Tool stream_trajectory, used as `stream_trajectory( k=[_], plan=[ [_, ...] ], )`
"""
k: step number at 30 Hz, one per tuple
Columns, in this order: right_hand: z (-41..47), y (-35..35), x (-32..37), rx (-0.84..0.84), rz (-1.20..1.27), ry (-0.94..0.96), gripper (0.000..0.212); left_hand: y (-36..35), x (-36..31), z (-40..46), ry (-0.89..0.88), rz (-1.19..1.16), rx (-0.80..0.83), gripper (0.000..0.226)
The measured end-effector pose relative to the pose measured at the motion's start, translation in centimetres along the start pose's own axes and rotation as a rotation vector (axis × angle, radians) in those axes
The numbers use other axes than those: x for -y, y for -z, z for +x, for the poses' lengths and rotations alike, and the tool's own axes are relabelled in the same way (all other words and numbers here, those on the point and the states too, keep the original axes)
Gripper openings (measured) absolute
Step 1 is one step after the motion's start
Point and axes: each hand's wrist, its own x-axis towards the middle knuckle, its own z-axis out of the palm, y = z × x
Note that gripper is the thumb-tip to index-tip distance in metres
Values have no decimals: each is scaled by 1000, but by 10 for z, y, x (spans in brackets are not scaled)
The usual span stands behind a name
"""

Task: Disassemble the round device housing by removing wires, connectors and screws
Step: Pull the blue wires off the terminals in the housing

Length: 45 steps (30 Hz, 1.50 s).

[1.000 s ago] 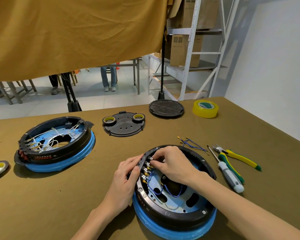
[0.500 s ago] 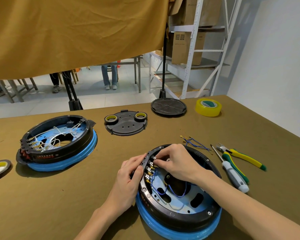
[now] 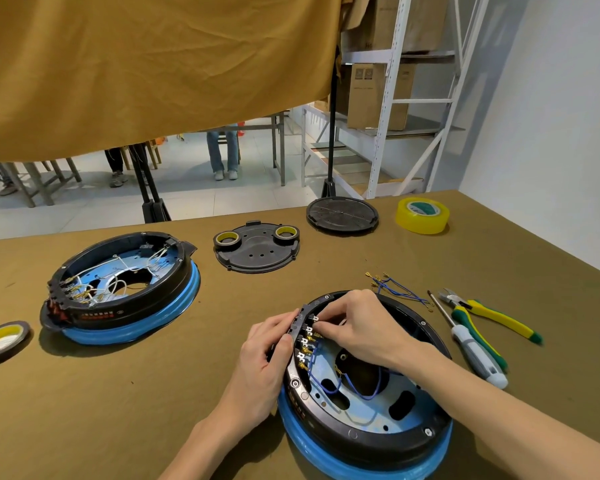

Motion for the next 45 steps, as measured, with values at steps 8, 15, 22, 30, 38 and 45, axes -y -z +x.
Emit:
stream_trajectory(
  k=[8, 15, 22, 30, 38, 45],
  plan=[
    [-5, -15, 5, -122, -142, 10, 18, -1, 0, 0, 4, -3, 2, 48],
    [-2, 1, 0, 23, 0, 11, 15, 0, 1, 0, 10, 6, 5, 45],
    [-3, -1, 0, -12, -48, 15, 16, 0, -1, -1, 6, 8, 9, 44],
    [-8, -8, 2, -89, -117, -46, 17, -2, 1, 1, 3, 0, 4, 48],
    [-7, 1, 4, 7, -203, -73, 18, -2, -2, 0, -1, -14, 4, 47],
    [-4, 8, 6, 54, -317, 74, 21, -1, -2, 1, -3, -7, 9, 56]
  ],
)
